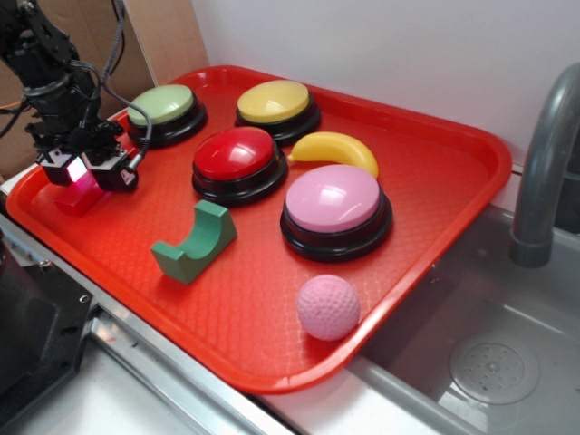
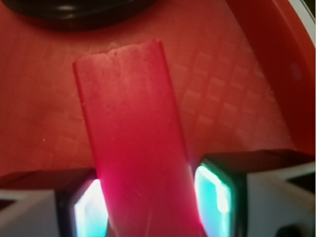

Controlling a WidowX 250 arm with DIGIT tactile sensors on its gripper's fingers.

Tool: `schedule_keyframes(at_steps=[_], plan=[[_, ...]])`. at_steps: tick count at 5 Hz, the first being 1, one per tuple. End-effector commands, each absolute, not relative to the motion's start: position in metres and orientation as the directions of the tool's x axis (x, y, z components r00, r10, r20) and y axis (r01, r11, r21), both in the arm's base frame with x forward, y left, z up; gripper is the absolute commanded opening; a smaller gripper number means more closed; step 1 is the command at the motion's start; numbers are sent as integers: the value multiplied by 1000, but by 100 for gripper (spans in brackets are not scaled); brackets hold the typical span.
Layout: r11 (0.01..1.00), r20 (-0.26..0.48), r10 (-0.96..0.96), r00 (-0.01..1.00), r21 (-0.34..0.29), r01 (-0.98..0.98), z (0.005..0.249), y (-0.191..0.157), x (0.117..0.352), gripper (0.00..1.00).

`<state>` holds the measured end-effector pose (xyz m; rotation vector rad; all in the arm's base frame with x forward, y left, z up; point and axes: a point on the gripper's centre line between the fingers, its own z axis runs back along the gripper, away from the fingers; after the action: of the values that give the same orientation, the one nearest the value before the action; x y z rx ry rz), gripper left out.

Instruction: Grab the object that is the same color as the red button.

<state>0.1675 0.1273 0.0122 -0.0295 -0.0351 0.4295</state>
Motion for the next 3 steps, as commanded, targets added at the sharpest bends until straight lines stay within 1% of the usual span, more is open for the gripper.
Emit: schedule_keyframes(at_steps=[1,2,3], plan=[[907,57,419,906,24,-420,38,134,169,0],[919,84,390,917,22,-393,82,111,180,0],[944,91,331,939,-13,-331,109,83,184,0]])
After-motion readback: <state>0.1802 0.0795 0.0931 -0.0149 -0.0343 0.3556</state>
